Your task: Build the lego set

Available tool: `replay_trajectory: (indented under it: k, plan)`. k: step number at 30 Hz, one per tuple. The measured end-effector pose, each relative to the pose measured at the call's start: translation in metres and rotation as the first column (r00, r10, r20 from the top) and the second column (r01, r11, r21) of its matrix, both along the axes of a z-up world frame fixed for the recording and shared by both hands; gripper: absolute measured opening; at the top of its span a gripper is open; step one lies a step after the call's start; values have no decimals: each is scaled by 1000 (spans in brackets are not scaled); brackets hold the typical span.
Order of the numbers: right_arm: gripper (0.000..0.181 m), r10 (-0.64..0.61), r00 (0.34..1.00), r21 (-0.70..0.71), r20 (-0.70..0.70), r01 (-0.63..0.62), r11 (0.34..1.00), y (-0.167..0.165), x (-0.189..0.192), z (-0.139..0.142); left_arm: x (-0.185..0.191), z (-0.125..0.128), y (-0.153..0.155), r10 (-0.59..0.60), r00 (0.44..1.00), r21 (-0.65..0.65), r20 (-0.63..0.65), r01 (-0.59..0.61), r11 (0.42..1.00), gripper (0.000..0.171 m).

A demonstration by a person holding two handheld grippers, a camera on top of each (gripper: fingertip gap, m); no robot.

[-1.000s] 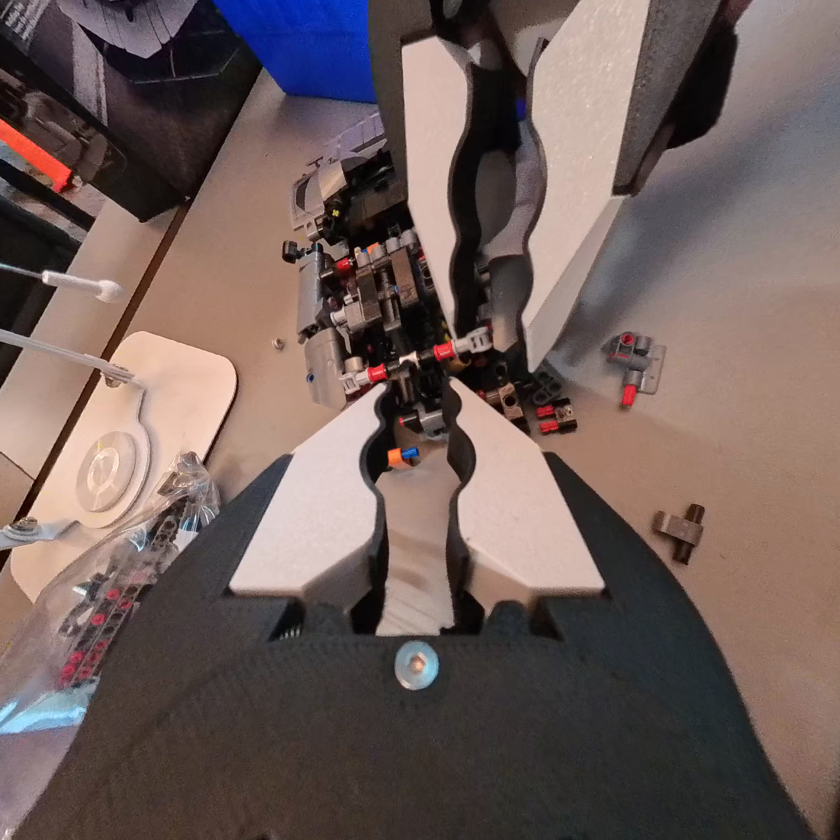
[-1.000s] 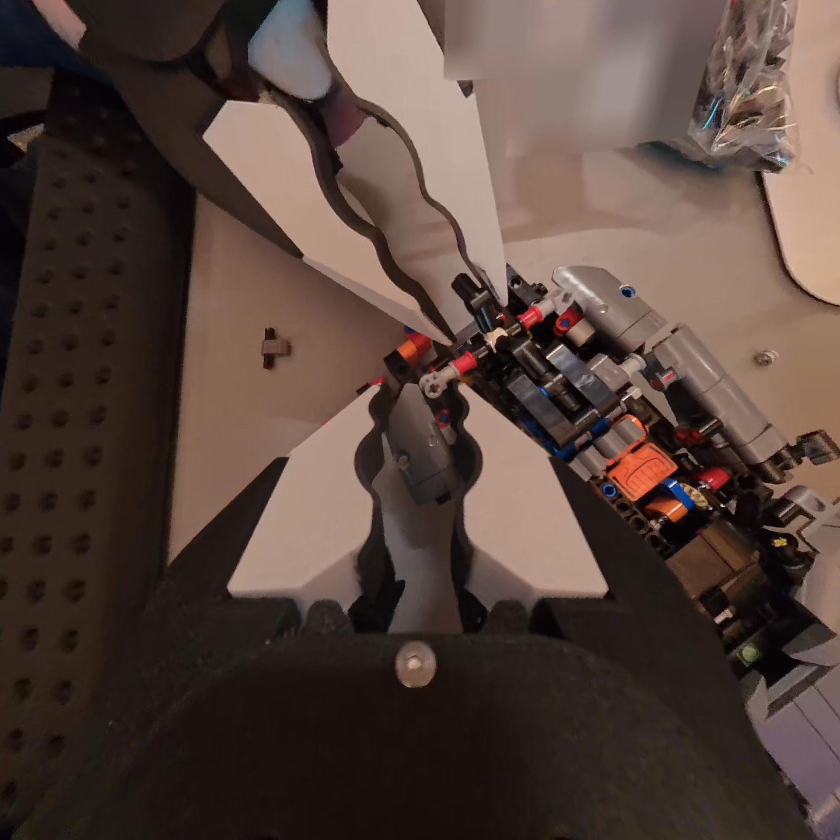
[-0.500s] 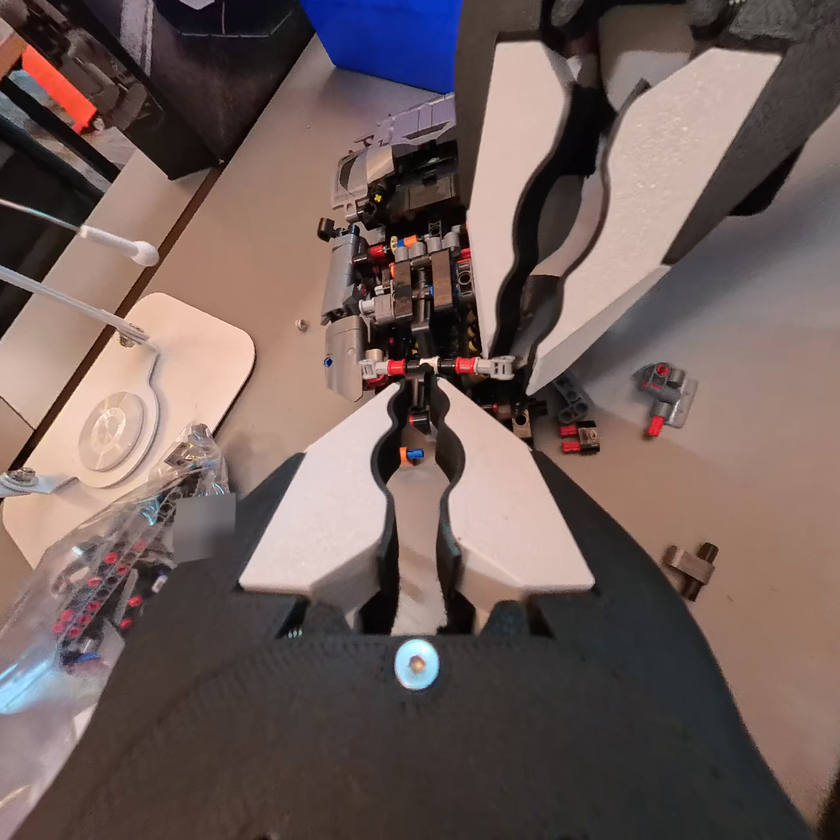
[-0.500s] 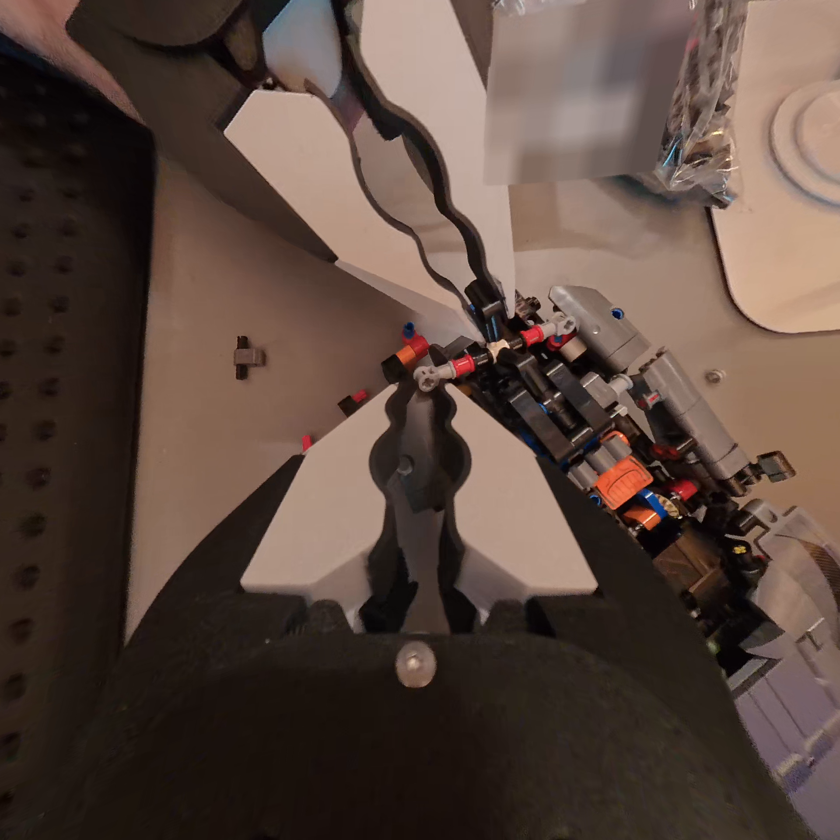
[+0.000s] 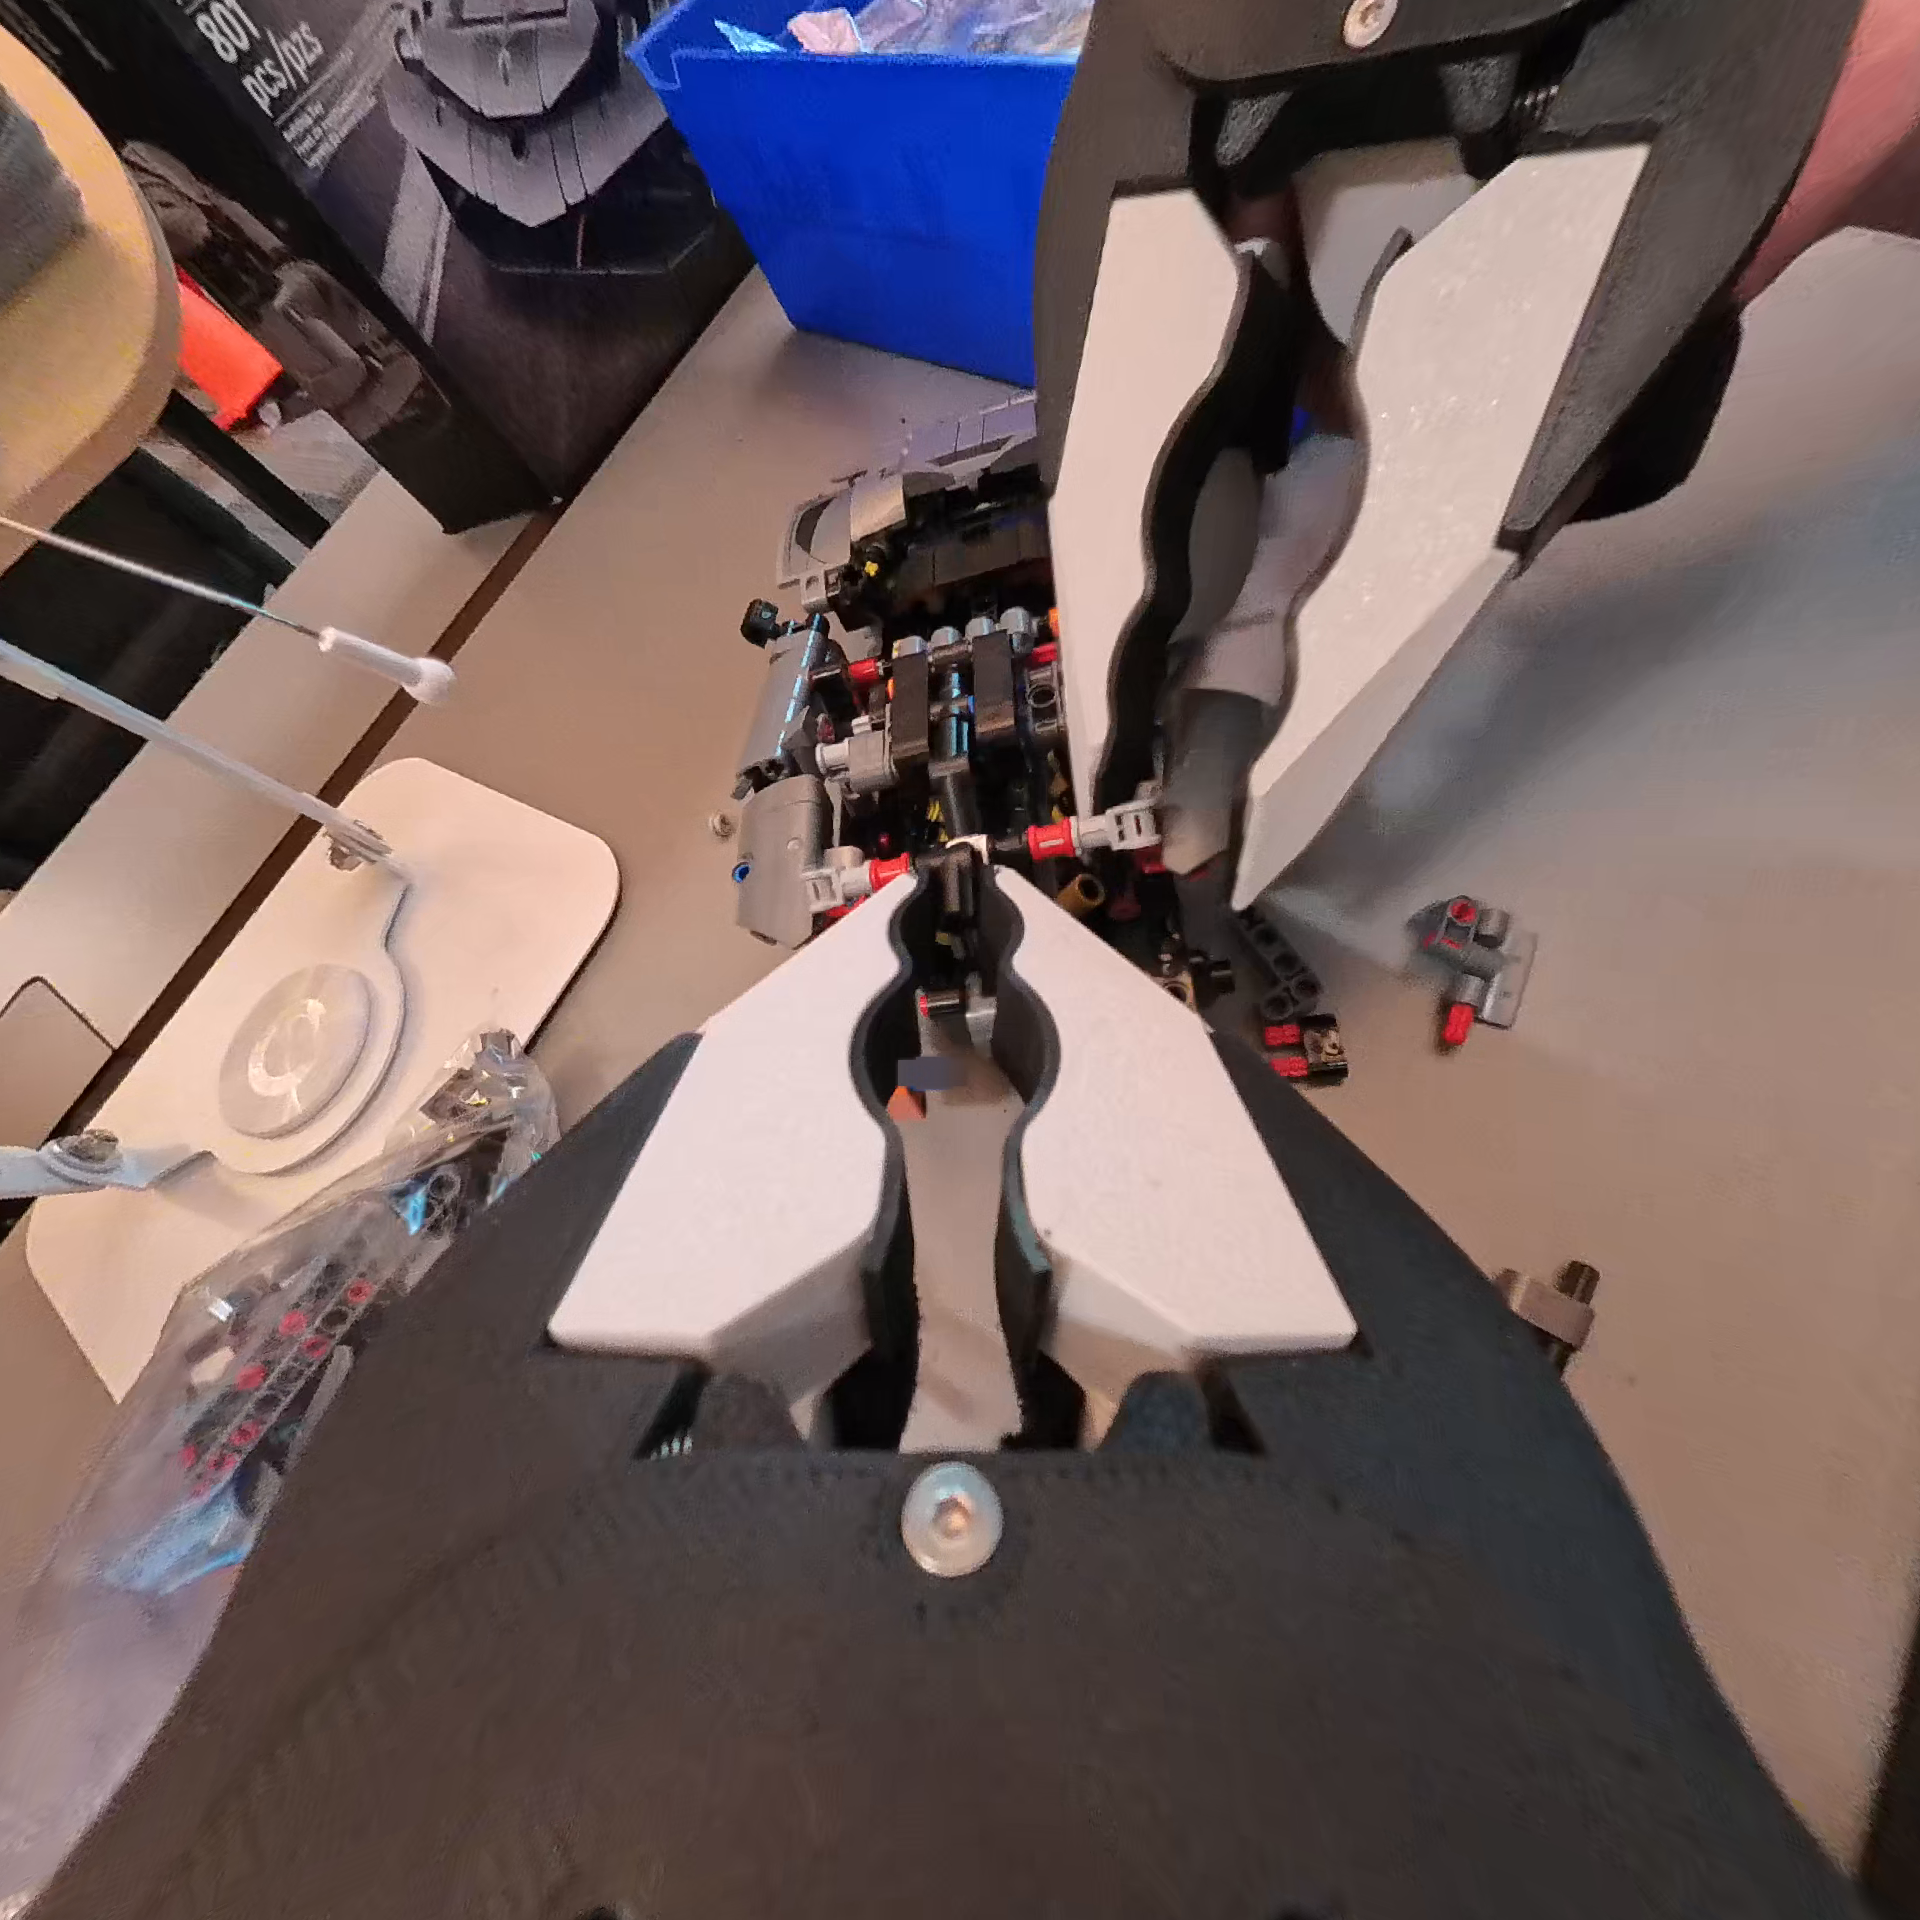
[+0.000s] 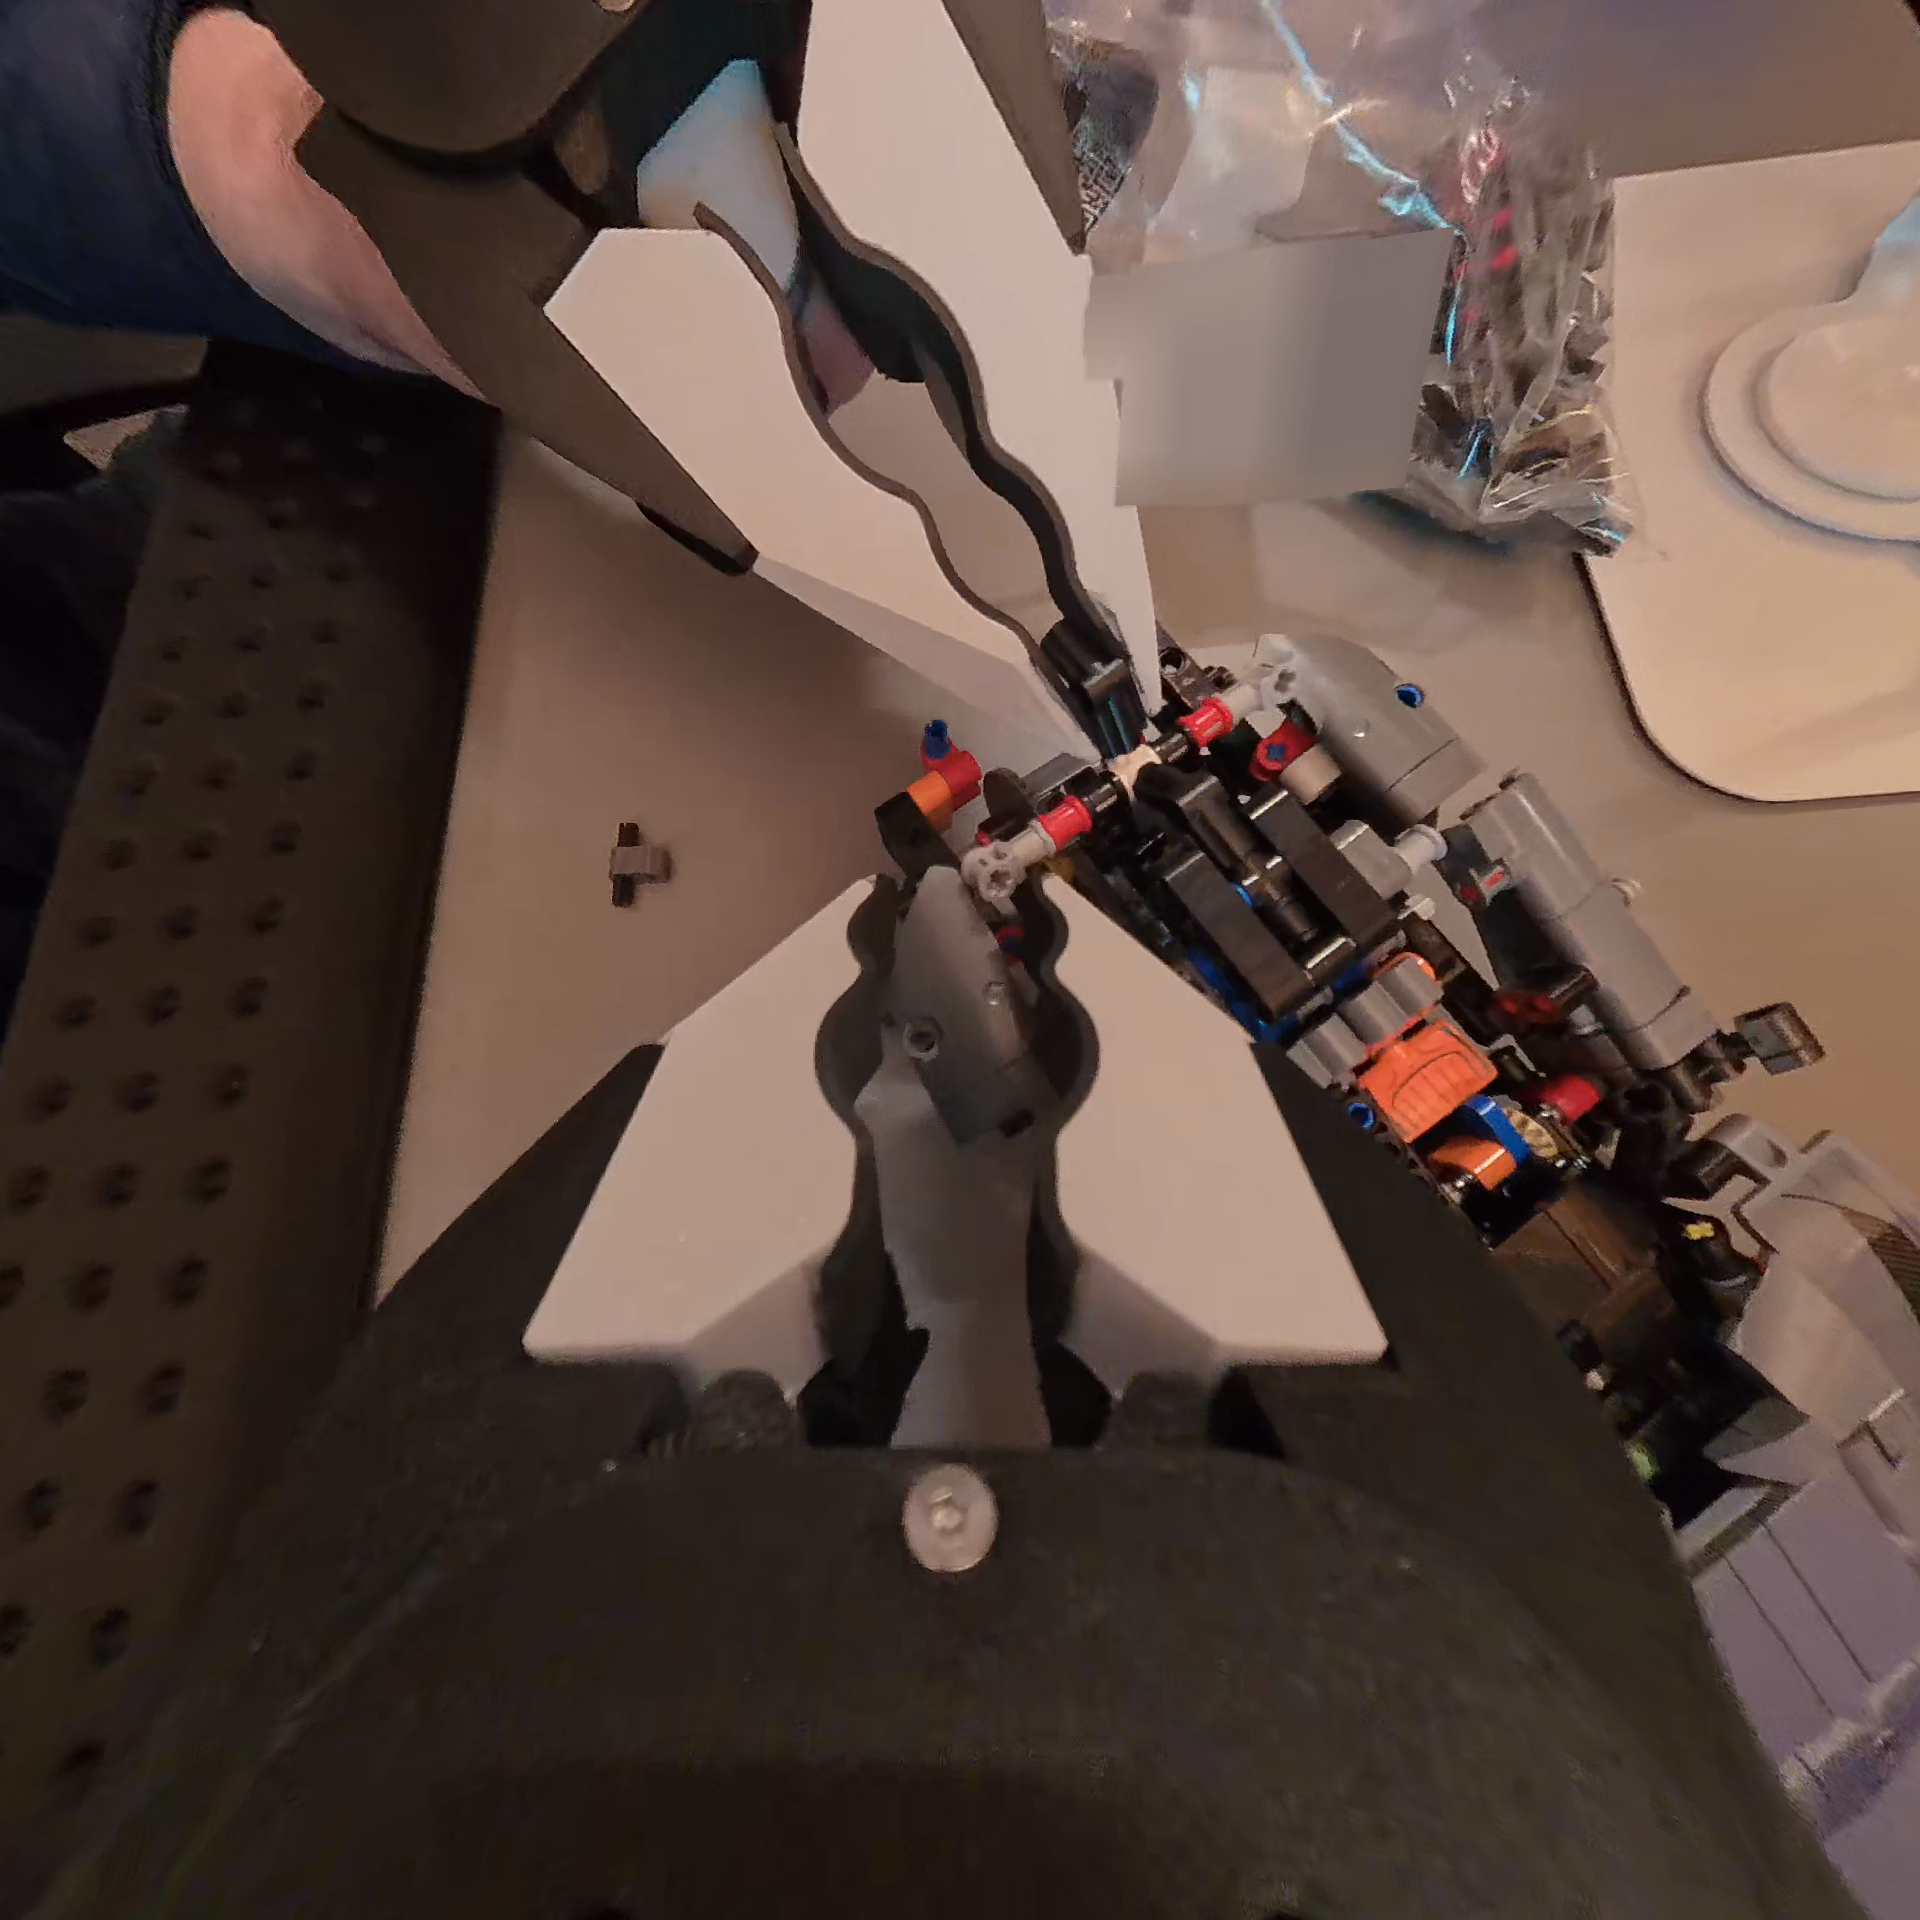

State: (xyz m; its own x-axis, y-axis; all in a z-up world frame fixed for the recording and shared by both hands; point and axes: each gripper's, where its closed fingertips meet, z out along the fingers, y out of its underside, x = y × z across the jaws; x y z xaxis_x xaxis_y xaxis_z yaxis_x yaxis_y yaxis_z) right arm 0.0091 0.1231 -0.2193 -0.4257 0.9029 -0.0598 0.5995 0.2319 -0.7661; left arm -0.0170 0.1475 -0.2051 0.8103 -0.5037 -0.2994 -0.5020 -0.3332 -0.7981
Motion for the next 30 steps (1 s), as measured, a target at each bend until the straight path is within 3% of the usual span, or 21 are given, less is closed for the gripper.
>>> replay_trajectory:
  k: [8,10,13,18,22,30]
  plan:
    - [31,-18,999,72,-46,21,997,11,8,15,3,5,0,-10,1000,26,-28,10,1000,5]
    - [18,-4,998,38,-63,7,999,11,14,23,2,3,0,-6,999,15,-37,7,1000,4]
    - [27,-109,984,48,-140,117,992,33,7,34,4,-2,-1,-33,999,-1,-28,33,999,4]
    - [55,-166,983,271,-74,180,946,46,-6,1,10,-7,-3,-59,996,-13,-67,58,998,4]
    - [51,-205,978,280,-25,204,938,49,-14,-16,16,-10,-4,-88,992,-6,-91,87,996,4]
    - [49,-224,974,317,-25,220,922,48,-18,-18,14,2,-1,-57,986,42,-154,64,997,4]
